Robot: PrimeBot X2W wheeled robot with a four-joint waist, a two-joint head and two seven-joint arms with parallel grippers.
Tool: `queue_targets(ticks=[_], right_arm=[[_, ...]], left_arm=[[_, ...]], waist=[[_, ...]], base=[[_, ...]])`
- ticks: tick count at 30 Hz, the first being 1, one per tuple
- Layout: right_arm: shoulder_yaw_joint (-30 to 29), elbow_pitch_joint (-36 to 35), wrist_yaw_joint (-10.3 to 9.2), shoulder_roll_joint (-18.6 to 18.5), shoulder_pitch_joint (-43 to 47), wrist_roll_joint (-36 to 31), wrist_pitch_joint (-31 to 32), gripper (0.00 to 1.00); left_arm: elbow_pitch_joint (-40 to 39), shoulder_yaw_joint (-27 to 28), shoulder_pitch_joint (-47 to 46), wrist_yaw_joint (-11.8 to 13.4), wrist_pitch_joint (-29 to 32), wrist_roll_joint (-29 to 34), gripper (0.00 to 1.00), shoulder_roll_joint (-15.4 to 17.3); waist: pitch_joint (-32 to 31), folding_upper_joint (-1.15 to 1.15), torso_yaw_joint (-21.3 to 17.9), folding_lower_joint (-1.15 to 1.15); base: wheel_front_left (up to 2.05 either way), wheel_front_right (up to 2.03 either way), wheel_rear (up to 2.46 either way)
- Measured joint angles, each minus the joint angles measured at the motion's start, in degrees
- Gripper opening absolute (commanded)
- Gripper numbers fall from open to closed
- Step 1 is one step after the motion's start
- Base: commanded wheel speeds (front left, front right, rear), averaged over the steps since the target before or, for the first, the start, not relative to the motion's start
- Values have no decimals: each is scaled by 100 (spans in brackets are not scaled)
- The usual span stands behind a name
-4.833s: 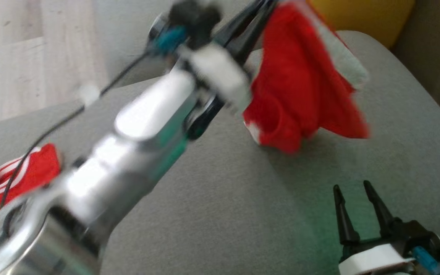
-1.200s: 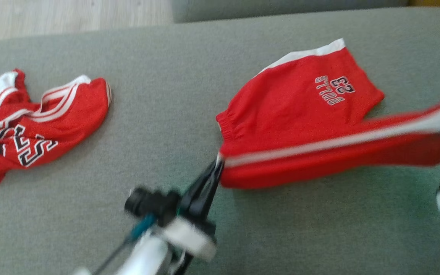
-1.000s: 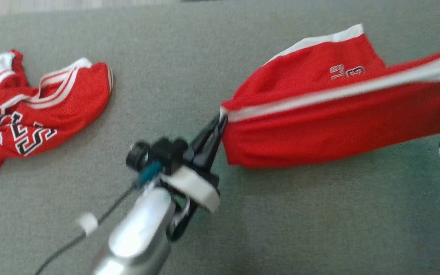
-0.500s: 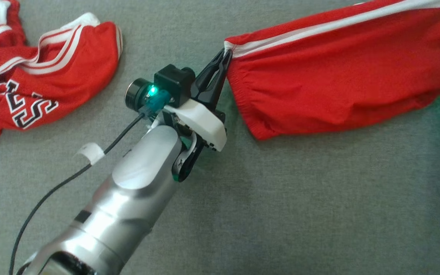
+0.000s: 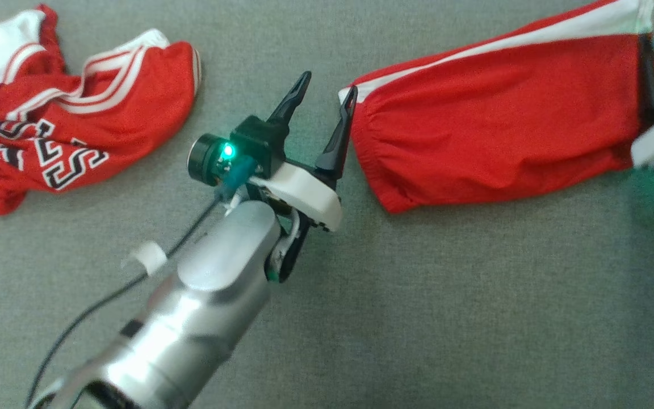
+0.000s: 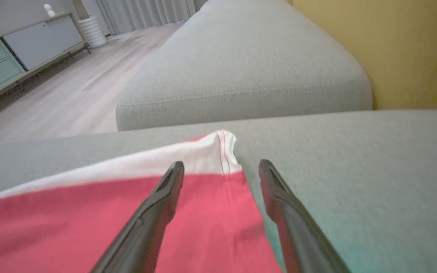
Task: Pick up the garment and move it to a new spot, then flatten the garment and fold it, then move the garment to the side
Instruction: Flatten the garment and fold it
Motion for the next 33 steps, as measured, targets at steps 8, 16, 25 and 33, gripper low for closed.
queue_targets(ticks=[8, 16, 25, 33], right_arm=[[-32, 646, 0, -62, 699, 584, 4, 100], [-131, 1463, 0, -269, 589, 775, 250, 100], [77, 1232, -3, -177, 645, 1202, 777, 0], [294, 1145, -2, -331, 843, 1220, 504, 0]], left_arm=[[-2100, 1102, 1572, 892, -42, 1244, 100, -1], [-3667, 1507, 3117, 1157, -42, 2374, 100, 34], [-4052, 1711, 3812, 1154, -42, 2688, 100, 43], [-4100, 2016, 3973, 1043, -42, 2888, 100, 55]], waist=[[-469, 0, 217, -1], [-586, 0, 822, -1], [-685, 0, 919, 0], [-950, 0, 385, 0]], base=[[0, 0, 0], [0, 0, 0], [0, 0, 0], [0, 0, 0]])
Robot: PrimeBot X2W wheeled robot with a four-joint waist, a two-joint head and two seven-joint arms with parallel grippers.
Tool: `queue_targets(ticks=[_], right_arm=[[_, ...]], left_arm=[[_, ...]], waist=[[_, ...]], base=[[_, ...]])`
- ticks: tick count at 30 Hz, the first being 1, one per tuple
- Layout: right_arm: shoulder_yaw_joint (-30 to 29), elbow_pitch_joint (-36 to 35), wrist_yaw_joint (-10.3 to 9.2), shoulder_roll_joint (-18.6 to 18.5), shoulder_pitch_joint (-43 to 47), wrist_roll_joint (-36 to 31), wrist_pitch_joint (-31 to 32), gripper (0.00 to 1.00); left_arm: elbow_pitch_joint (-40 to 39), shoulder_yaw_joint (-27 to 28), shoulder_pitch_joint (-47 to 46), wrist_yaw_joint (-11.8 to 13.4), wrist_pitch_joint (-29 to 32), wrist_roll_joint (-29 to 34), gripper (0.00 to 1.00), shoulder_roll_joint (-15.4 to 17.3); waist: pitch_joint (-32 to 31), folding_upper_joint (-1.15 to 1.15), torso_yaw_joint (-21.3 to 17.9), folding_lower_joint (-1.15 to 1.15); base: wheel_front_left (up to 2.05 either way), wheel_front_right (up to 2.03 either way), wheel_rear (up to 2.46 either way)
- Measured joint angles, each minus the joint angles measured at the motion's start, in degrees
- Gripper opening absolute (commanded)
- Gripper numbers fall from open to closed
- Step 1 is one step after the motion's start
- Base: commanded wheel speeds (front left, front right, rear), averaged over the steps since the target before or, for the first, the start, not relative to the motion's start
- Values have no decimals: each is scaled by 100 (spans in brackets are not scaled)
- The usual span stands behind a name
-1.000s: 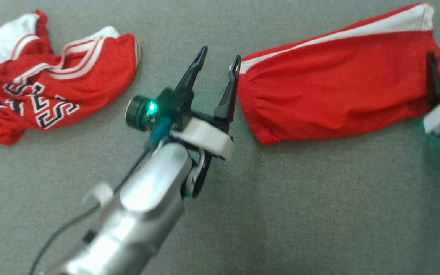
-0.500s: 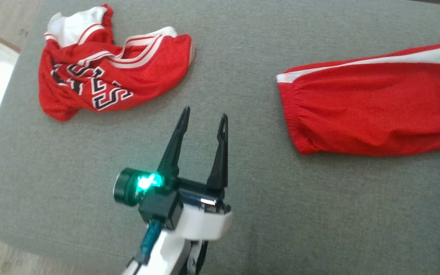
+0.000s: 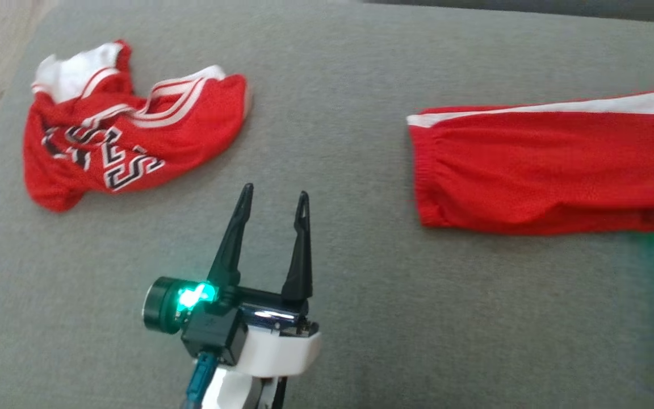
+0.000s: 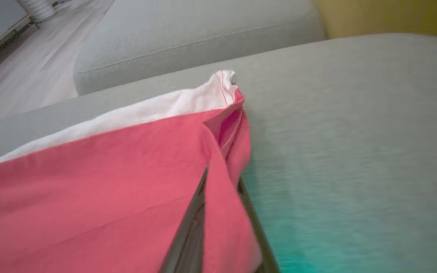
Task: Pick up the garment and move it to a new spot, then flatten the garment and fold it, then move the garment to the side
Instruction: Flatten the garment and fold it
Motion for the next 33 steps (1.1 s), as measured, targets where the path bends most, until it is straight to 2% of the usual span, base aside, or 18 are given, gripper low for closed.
queue_targets(ticks=[6, 13, 19, 27, 28, 29, 30, 33], right_arm=[[11, 18, 0, -565, -5, -62, -183, 0], [165, -345, 0, -611, -213, -285, -431, 0], [604, -1003, 0, -409, -600, -664, -495, 0], [1668, -1893, 0, 300, -576, -925, 66, 0], [1786, -1973, 0, 374, -543, -923, 120, 5], [1876, -2033, 0, 445, -494, -918, 159, 46], [1938, -2065, 0, 527, -424, -901, 162, 100], [2098, -2151, 0, 727, -135, -848, 148, 100]], left_arm=[[2, 111, 80, -99, 0, 23, 100, 2], [57, 110, 79, -193, 0, 20, 100, 3], [162, 53, 79, -201, 0, 2, 100, 3], [265, 34, 95, -276, 0, -163, 100, 5], [266, 34, 96, -275, 0, -185, 100, 5], [266, 32, 99, -275, 0, -198, 100, 5], [268, 29, 104, -275, 0, -199, 100, 5], [270, 29, 169, -269, 0, -200, 100, 7]], waist=[[-124, 0, -401, 0], [-168, 0, -621, 1], [-296, 0, -615, 0], [-475, 0, -339, 0], [-492, 0, -300, 0], [-509, 0, -266, 0], [-527, 0, -235, 0], [-593, 0, -176, 0]], base=[[0, 0, 0], [0, 0, 0], [0, 0, 0], [0, 0, 0], [0, 0, 0], [0, 0, 0], [0, 0, 0], [0, 0, 0]])
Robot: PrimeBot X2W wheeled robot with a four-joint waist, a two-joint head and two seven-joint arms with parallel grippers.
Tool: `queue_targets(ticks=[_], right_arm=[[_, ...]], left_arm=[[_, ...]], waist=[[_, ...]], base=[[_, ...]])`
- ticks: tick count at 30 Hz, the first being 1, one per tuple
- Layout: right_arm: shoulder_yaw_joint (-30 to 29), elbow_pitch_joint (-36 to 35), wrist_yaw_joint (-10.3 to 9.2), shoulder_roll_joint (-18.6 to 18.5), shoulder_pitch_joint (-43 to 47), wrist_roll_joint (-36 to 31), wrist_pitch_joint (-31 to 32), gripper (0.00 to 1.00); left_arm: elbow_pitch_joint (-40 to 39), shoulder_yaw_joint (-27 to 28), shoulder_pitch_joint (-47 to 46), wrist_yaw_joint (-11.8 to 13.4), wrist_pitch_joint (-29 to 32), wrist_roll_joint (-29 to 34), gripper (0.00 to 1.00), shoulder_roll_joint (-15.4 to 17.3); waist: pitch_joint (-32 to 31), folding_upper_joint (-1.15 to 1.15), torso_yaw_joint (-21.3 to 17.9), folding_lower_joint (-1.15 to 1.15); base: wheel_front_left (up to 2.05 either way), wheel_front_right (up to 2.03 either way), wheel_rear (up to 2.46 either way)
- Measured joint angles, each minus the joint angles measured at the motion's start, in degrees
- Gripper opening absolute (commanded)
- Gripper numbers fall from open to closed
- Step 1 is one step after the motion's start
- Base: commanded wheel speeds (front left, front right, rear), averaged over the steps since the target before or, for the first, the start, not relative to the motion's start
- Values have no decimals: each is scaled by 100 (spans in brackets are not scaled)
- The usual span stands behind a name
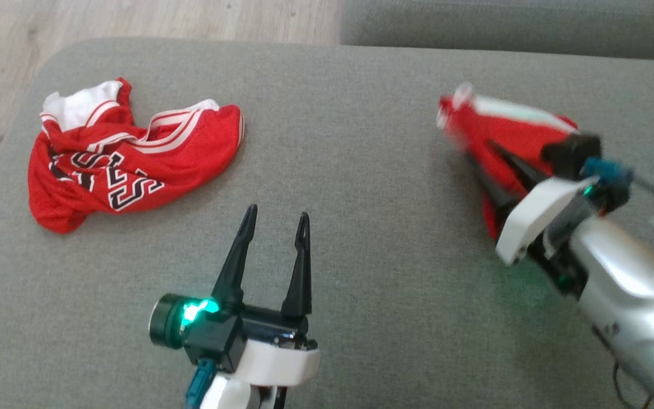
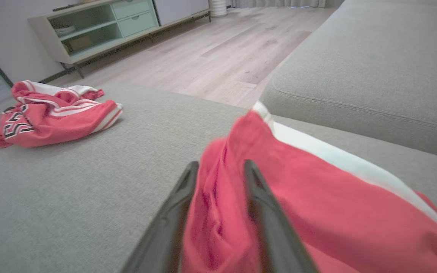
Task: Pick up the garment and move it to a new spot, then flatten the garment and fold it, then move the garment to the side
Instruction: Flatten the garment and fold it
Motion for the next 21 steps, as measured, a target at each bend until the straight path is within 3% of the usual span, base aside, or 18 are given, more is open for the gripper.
queue_targets(ticks=[5, 9, 12, 17, 21], right_arm=[[-85, -205, 0, 70, 466, 9, -492, 100], [-667, -400, -1, 49, 968, -179, -815, 100], [-1567, -829, 0, 99, 1650, -541, -861, 100], [-3585, -2199, -1, 632, 3165, -1573, -879, 100], [-3990, -2776, 0, 1126, 4420, -2459, -879, 100]], left_arm=[[13, 29, 196, -1, 0, -1, 100, 2], [-15, 236, 462, -5, 0, 0, 100, 3], [-80, 482, 834, -5, 0, -1, 100, 19], [-187, 871, 1431, -86, 0, 3, 100, 53], [-74, 1141, 1742, -135, 0, 40, 100, 63]], waist=[[-183, 0, -11, 0], [-442, 0, -74, 0], [-689, 0, -153, -1], [-1060, 0, -314, -1], [-1302, 0, -421, -2]], base=[[0, 0, 0], [0, 0, 0], [0, 0, 0], [0, 0, 0], [0, 0, 0]])
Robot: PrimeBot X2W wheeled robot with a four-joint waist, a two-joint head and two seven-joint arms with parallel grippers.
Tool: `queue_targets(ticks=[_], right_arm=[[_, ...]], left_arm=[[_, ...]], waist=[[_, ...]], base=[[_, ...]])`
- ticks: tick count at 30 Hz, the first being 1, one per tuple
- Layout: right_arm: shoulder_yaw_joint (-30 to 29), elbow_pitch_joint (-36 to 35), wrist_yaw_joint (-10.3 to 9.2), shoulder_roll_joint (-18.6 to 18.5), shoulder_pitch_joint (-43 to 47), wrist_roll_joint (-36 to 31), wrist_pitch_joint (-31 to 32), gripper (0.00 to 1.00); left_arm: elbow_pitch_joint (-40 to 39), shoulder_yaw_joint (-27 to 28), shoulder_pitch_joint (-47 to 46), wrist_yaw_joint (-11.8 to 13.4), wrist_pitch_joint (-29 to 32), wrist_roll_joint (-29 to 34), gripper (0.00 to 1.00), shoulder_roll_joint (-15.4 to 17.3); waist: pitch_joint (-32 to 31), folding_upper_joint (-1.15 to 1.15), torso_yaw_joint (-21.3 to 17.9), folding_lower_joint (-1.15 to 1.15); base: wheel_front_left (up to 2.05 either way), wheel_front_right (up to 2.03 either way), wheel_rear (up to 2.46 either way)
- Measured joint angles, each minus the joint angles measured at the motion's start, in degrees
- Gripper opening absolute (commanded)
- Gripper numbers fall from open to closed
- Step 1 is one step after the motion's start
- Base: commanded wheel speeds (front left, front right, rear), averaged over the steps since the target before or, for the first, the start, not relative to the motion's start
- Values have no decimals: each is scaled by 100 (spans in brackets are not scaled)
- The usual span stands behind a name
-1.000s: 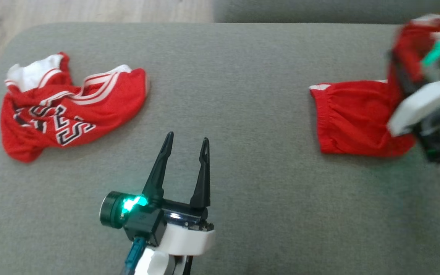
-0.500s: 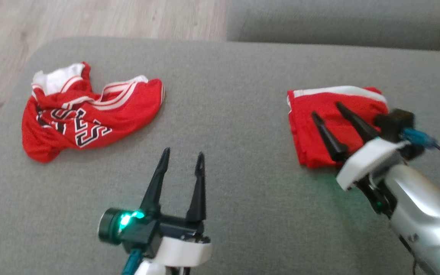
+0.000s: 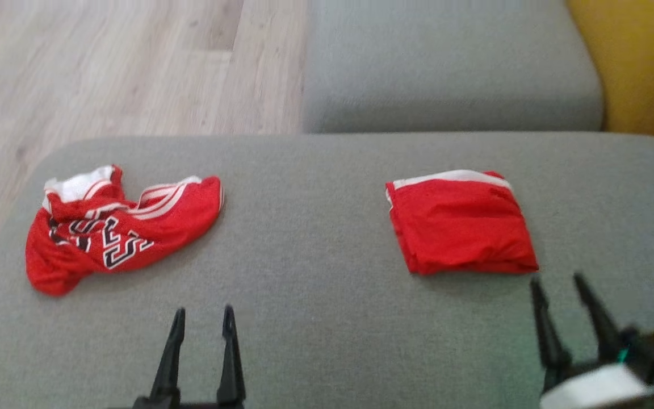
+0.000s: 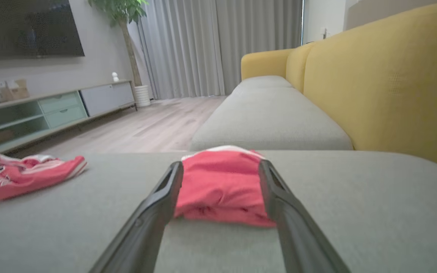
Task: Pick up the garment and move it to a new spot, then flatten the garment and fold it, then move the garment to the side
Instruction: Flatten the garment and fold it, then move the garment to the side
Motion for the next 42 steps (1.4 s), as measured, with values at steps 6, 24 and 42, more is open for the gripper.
queue_targets(ticks=[6, 24, 42], right_arm=[[-144, -149, -1, 370, 584, -521, 1, 100], [-311, -164, -1, 577, 762, -637, 1, 100], [-403, -130, -1, 600, 762, -756, 1, 100]], left_arm=[[203, 296, 391, -202, 1, 177, 100, 4], [363, 509, 568, -399, 1, 334, 100, -3], [299, 481, 619, -341, 1, 381, 100, -4]], waist=[[-257, 0, -146, 1], [-437, 0, -360, 2], [-358, 0, -337, 2]], base=[[0, 0, 0], [0, 0, 0], [0, 0, 0]])
